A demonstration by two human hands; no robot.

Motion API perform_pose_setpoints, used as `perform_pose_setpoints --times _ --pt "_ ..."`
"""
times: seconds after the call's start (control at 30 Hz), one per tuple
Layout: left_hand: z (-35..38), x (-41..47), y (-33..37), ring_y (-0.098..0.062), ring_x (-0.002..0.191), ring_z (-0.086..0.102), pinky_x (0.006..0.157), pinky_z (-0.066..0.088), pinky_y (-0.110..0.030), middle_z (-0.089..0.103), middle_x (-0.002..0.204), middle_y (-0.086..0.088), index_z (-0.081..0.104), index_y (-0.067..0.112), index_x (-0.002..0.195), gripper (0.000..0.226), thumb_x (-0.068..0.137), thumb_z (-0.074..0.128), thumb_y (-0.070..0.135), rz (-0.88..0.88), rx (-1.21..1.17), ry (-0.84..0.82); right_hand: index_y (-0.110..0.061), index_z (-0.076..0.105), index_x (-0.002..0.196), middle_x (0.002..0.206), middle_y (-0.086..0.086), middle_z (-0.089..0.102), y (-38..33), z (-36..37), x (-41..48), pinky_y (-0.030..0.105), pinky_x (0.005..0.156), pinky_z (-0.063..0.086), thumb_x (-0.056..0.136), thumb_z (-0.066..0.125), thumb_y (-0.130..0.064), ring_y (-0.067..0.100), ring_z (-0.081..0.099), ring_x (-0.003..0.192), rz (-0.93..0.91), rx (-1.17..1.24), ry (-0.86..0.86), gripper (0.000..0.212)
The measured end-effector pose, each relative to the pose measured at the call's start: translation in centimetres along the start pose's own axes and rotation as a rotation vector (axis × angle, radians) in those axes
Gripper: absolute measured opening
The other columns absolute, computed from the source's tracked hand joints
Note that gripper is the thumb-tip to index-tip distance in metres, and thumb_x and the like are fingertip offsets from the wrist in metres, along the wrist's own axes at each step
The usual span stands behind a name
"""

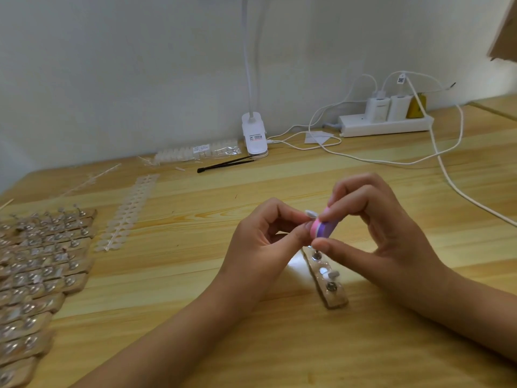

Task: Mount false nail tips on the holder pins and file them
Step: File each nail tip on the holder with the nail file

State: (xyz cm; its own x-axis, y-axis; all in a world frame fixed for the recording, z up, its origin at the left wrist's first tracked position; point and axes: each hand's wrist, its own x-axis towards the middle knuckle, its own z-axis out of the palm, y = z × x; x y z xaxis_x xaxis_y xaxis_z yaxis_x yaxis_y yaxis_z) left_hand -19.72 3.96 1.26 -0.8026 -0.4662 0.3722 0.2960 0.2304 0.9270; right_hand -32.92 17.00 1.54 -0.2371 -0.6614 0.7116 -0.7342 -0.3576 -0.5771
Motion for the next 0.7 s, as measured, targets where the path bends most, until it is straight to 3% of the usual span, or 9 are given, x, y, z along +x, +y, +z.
perform_pose_setpoints --times 0.17,0.27,0.4,0.53,0.63,0.7 --pt "0.09 -0.01 0.02 -0.009 0.078 0.070 0.073 0.054 -0.021 0.073 0.084 0.007 0.065 0.014 0.083 0.015 0.076 0.072 0.026 -0.010 0.017 0.001 -0.020 0.057 0.102 0.106 0.001 0.051 0.07 0.00 0.02 0.035 0.087 0.052 0.081 0.071 -0.033 0.021 0.058 0.097 0.026 0.030 0.021 0.027" --pt "0.14 -0.05 0.08 -0.008 0.080 0.069 0.073 0.053 -0.020 0.072 0.083 0.008 0.065 0.013 0.084 0.022 0.075 0.073 0.031 -0.005 0.031 -0.004 -0.021 0.058 0.102 0.106 -0.002 0.051 0.18 0.20 -0.07 0.031 0.089 0.050 0.082 0.071 -0.031 0.021 0.058 0.098 -0.011 0.046 -0.008 0.026" --pt "0.06 -0.04 -0.15 -0.012 0.075 0.070 0.074 0.056 -0.025 0.072 0.080 0.004 0.066 0.012 0.084 0.014 0.077 0.071 0.023 -0.036 0.024 -0.002 -0.021 0.057 0.103 0.107 0.005 0.051 0.62 -0.35 0.29 0.032 0.091 0.052 0.082 0.071 -0.028 0.022 0.062 0.094 0.080 0.153 0.051 0.027" --pt "0.02 -0.13 -0.02 -0.011 0.075 0.070 0.073 0.054 -0.023 0.072 0.079 0.005 0.069 0.019 0.083 0.014 0.076 0.073 0.030 -0.028 0.014 -0.028 -0.021 0.057 0.107 0.110 0.003 0.052 0.29 -0.17 0.05 0.027 0.092 0.051 0.086 0.070 -0.027 0.023 0.060 0.101 0.002 0.129 -0.042 0.025" --pt "-0.01 -0.05 -0.06 -0.015 0.079 0.072 0.077 0.057 -0.026 0.074 0.081 0.002 0.072 0.025 0.079 0.005 0.076 0.074 0.028 -0.058 -0.027 -0.012 -0.017 0.057 0.104 0.110 0.007 0.053 0.60 -0.67 0.41 0.032 0.092 0.054 0.085 0.071 -0.022 0.020 0.061 0.100 0.076 0.166 0.020 0.024" --pt "-0.04 0.10 -0.08 -0.016 0.083 0.071 0.080 0.057 -0.028 0.074 0.086 0.000 0.073 0.023 0.080 0.002 0.079 0.075 0.024 -0.060 -0.046 -0.014 -0.018 0.055 0.103 0.112 0.005 0.053 0.36 -0.69 0.31 0.032 0.093 0.053 0.085 0.071 -0.023 0.022 0.060 0.103 0.030 0.157 0.005 0.025"
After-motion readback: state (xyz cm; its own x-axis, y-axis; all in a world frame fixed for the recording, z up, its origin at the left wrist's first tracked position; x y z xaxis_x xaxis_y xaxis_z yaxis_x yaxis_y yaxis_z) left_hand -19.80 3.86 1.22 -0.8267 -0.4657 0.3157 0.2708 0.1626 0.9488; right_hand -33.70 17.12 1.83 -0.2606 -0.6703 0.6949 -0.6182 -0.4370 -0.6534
